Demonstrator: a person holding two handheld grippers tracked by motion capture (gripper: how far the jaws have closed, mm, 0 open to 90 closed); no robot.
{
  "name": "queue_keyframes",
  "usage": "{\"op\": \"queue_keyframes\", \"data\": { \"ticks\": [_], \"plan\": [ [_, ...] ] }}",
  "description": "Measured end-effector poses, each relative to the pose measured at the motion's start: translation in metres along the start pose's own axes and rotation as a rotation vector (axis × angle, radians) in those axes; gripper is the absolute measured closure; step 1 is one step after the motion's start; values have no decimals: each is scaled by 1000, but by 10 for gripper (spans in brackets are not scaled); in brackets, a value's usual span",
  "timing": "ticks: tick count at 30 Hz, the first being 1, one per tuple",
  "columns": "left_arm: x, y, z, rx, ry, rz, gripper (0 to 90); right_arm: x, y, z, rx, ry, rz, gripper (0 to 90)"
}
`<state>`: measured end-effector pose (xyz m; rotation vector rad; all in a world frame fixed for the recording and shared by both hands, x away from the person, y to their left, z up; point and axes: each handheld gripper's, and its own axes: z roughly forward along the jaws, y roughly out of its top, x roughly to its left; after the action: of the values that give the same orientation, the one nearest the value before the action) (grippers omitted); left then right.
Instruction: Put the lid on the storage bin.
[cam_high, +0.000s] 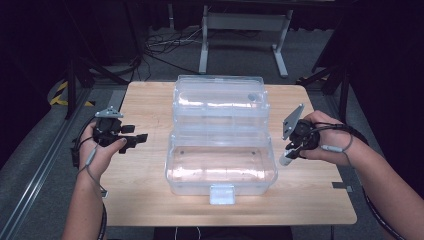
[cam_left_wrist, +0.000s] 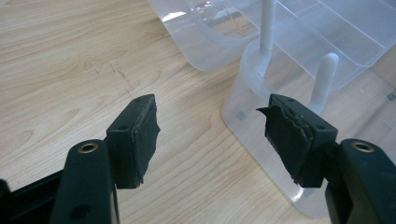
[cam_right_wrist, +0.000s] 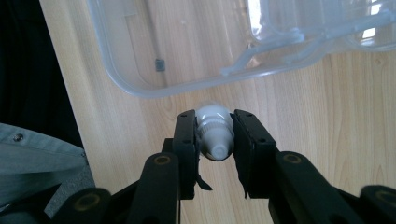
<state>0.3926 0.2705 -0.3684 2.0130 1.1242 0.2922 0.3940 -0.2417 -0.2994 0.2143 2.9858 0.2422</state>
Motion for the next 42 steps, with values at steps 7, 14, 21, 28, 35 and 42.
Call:
{"op": "queue_keyframes", "data": {
  "ticks": [7,14,21,28,35,42],
  "plan": [
    [0,0,0,-2,-1,-3,350,8,11,-6,-7,10,-36,716],
    [0,0,0,-1,-3,-2,350,15,21,-10,-10,22,-62,716],
    [0,1,2,0,-6,1,350,21,29,-9,-19,29,-86,716],
    [0,2,2,-3,-8,-1,350,25,38,-2,-22,48,-110,716],
    [1,2,2,-1,-11,1,350,25,43,9,-24,78,-120,716],
    [1,2,1,-1,-10,3,350,26,47,22,-2,106,-115,716]
  ]
}}
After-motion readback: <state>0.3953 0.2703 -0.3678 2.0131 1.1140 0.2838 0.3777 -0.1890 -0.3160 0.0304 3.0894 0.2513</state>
